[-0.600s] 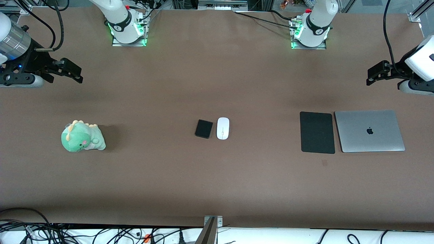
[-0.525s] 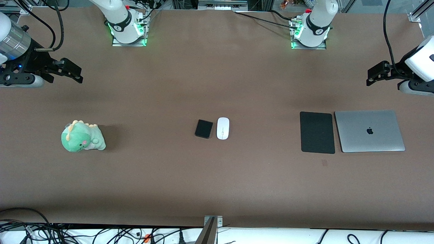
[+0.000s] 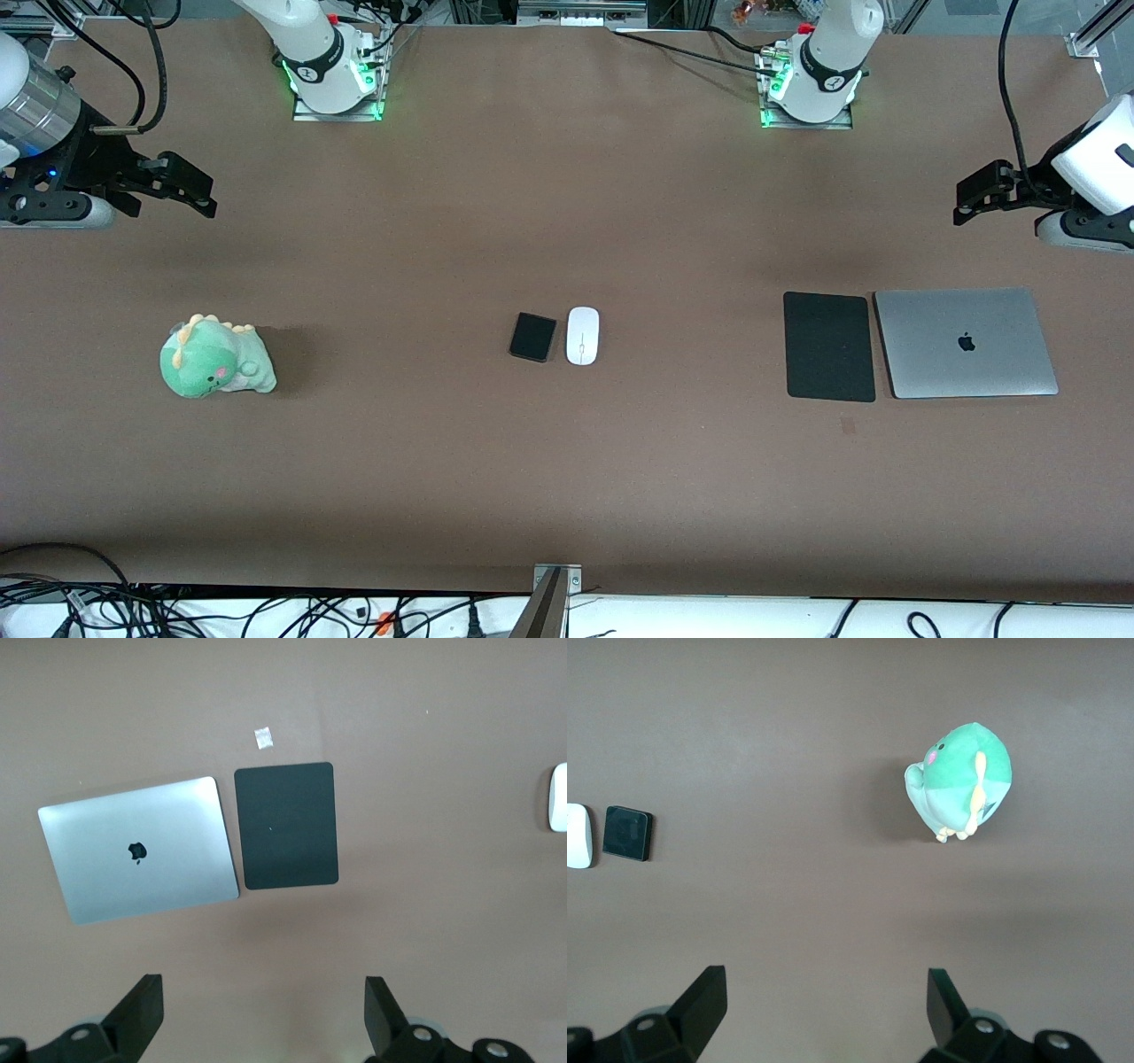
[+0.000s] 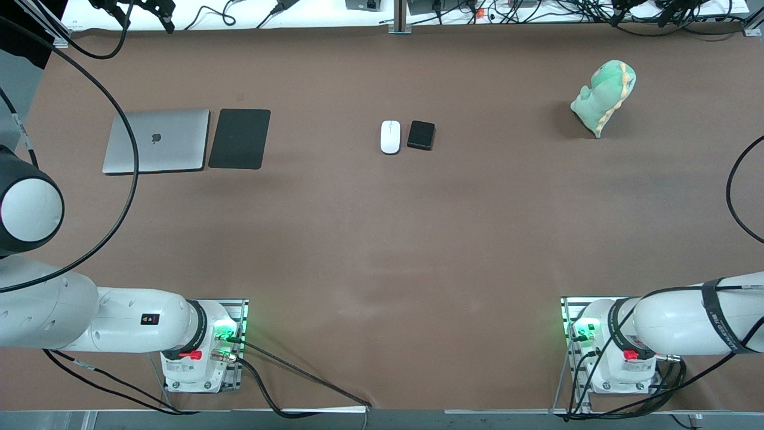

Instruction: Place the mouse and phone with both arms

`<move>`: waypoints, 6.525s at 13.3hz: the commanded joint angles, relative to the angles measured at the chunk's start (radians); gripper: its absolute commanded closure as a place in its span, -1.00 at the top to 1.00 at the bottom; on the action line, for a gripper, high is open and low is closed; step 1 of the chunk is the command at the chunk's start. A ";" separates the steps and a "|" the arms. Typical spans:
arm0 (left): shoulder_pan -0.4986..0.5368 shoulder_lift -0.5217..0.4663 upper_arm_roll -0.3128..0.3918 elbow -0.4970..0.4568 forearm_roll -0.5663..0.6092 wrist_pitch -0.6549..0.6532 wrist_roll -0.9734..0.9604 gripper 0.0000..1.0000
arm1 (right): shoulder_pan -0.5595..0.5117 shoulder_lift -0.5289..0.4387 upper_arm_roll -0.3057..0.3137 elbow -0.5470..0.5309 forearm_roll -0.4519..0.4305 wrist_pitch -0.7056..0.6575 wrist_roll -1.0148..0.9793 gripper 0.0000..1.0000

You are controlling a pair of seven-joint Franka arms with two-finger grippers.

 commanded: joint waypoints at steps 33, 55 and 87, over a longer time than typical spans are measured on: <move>-0.682 0.814 -0.006 0.032 0.005 1.026 -0.763 1.00 | 0.035 0.025 0.016 -0.011 -0.021 0.018 -0.025 1.00; -0.164 0.518 0.004 -0.041 0.031 0.371 -0.313 -0.36 | 0.274 0.302 0.022 -0.100 -0.001 0.401 0.401 1.00; -0.013 0.426 -0.081 0.230 0.071 0.136 -0.106 1.00 | 0.577 0.829 0.016 0.023 -0.129 0.960 0.857 0.92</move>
